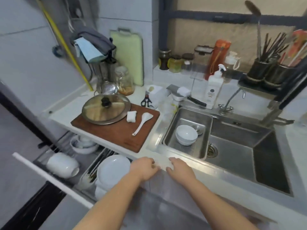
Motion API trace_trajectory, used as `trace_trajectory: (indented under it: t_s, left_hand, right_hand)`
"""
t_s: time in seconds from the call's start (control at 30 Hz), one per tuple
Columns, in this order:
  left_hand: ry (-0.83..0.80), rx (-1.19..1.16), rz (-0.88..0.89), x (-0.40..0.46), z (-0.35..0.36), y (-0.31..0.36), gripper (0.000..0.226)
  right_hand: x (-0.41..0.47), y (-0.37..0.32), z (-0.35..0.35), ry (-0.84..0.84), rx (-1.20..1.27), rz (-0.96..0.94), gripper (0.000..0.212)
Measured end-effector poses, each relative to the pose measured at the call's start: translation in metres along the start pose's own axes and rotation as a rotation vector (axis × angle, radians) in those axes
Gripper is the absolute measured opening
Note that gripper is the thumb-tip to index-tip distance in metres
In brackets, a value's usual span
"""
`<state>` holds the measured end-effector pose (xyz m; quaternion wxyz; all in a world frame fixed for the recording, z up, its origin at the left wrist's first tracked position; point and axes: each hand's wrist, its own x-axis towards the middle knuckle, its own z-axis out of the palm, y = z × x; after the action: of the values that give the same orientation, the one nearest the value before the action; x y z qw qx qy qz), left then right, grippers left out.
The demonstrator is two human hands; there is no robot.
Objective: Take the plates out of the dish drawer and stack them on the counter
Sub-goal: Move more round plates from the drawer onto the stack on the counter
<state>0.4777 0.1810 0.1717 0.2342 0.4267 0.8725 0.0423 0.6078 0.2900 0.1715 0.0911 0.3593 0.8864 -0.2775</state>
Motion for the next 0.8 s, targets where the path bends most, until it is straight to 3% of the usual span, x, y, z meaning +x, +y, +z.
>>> trace_trajectory:
  t_s: [0.1, 0.2, 0.4, 0.6, 0.8]
  left_hand:
    - [0.005, 0.018, -0.011, -0.007, -0.003, -0.052, 0.04]
    - [-0.043, 0.048, -0.079, -0.011, -0.003, -0.107, 0.051]
    - [-0.129, 0.075, -0.143, -0.004, 0.005, -0.21, 0.051]
    - [-0.212, 0.109, -0.182, 0.036, 0.029, -0.284, 0.048]
    - [-0.253, 0.089, -0.247, 0.082, 0.068, -0.318, 0.058]
  right_hand:
    - [0.011, -0.047, 0.024, -0.06, -0.012, -0.066, 0.044]
    - [0.022, -0.091, 0.051, -0.099, -0.033, -0.124, 0.033]
    - [0.054, -0.144, 0.118, -0.251, -0.082, -0.117, 0.036]
    - [0.106, -0.163, 0.175, -0.339, -0.056, 0.034, 0.041]
    - [0.154, -0.155, 0.217, -0.34, -0.107, 0.276, 0.054]
